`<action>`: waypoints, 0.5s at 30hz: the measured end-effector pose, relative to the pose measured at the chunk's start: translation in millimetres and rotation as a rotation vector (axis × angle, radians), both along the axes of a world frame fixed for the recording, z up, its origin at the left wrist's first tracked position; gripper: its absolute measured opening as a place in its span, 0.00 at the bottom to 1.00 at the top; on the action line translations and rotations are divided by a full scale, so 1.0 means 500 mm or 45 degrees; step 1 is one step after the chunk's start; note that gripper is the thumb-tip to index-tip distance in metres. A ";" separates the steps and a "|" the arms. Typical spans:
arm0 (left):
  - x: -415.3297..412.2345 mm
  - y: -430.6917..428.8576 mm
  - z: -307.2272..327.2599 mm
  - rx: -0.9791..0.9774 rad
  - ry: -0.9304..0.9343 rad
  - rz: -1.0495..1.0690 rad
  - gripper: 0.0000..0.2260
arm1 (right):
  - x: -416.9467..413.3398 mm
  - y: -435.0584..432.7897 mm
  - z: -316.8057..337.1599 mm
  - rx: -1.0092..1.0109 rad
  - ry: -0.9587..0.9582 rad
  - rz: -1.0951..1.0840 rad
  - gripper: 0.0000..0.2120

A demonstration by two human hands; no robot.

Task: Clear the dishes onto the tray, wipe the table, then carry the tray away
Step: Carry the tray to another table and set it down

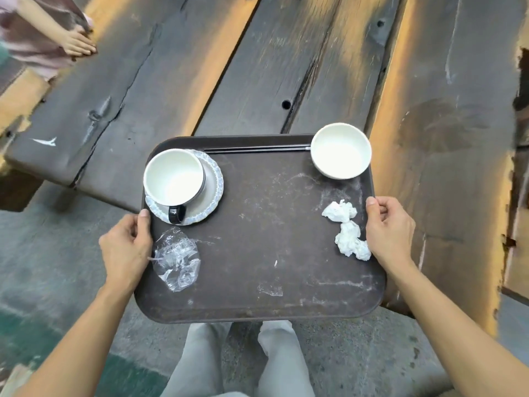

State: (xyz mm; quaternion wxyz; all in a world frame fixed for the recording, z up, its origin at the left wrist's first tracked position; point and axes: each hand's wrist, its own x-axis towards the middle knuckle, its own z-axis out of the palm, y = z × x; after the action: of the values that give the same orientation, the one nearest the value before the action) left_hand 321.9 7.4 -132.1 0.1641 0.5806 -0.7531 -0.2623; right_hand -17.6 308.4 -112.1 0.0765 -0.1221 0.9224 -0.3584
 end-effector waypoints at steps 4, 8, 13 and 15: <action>0.086 0.079 0.043 -0.005 0.067 0.152 0.22 | 0.023 -0.005 0.042 -0.021 -0.005 0.150 0.08; 0.179 0.157 0.076 -0.013 0.076 0.329 0.22 | 0.056 -0.025 0.070 -0.019 -0.015 0.291 0.08; 0.293 0.253 0.116 -0.038 0.079 0.532 0.22 | 0.103 -0.064 0.109 0.002 -0.005 0.518 0.08; 0.339 0.292 0.135 -0.045 0.085 0.624 0.22 | 0.132 -0.081 0.123 -0.009 -0.042 0.610 0.09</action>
State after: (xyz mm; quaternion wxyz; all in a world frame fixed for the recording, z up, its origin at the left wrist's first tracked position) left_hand 491.6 153.3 -64.6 0.2577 0.7340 -0.5884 -0.2205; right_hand 48.2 267.8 -50.5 0.1741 -0.3318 0.8645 -0.3350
